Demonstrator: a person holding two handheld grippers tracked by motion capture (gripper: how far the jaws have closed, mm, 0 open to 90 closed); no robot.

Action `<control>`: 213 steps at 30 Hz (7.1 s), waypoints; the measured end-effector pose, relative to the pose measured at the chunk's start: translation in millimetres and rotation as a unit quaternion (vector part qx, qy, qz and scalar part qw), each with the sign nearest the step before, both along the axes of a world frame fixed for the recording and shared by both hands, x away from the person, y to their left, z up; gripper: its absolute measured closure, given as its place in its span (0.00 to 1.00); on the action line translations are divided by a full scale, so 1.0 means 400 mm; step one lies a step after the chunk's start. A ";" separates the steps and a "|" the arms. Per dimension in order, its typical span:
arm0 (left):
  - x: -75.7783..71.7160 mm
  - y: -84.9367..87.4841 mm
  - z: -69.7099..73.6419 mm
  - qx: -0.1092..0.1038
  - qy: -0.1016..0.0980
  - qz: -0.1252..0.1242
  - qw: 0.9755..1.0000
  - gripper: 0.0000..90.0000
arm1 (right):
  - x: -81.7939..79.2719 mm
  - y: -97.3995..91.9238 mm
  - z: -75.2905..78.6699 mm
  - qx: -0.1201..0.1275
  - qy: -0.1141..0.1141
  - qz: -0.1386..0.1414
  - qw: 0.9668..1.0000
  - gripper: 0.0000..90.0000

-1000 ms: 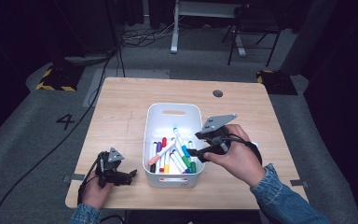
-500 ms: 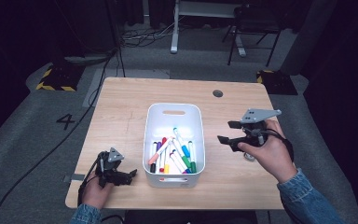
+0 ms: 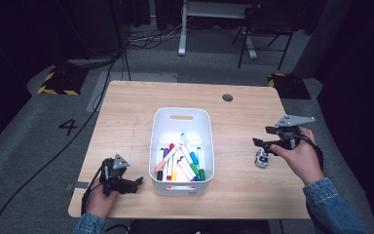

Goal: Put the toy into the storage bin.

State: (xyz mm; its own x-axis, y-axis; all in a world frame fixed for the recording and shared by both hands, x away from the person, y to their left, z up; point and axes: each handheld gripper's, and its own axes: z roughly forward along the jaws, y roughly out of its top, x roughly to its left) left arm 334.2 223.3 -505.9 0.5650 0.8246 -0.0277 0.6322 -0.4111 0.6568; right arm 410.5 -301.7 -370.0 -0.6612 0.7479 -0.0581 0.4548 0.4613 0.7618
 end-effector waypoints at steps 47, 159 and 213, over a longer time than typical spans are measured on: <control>-0.001 0.000 0.001 0.002 0.000 0.002 1.000 0.00 | 0.038 -0.099 -0.300 -0.041 0.085 0.001 0.996 0.26; -0.005 0.000 0.000 0.001 0.001 0.007 1.000 0.00 | -0.090 0.437 0.043 -0.063 0.042 0.266 0.961 0.27; -0.008 0.000 0.001 0.003 0.000 0.009 1.000 0.00 | -0.105 0.460 0.053 -0.103 0.046 0.259 0.959 0.31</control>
State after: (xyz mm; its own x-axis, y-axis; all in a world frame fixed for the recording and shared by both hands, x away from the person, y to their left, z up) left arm 331.1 223.4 -505.6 0.5498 0.8350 -0.0228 0.6395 -0.4033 0.6545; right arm 368.5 -117.6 -348.7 -0.9503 0.2973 -0.0921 0.1860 0.7798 0.5978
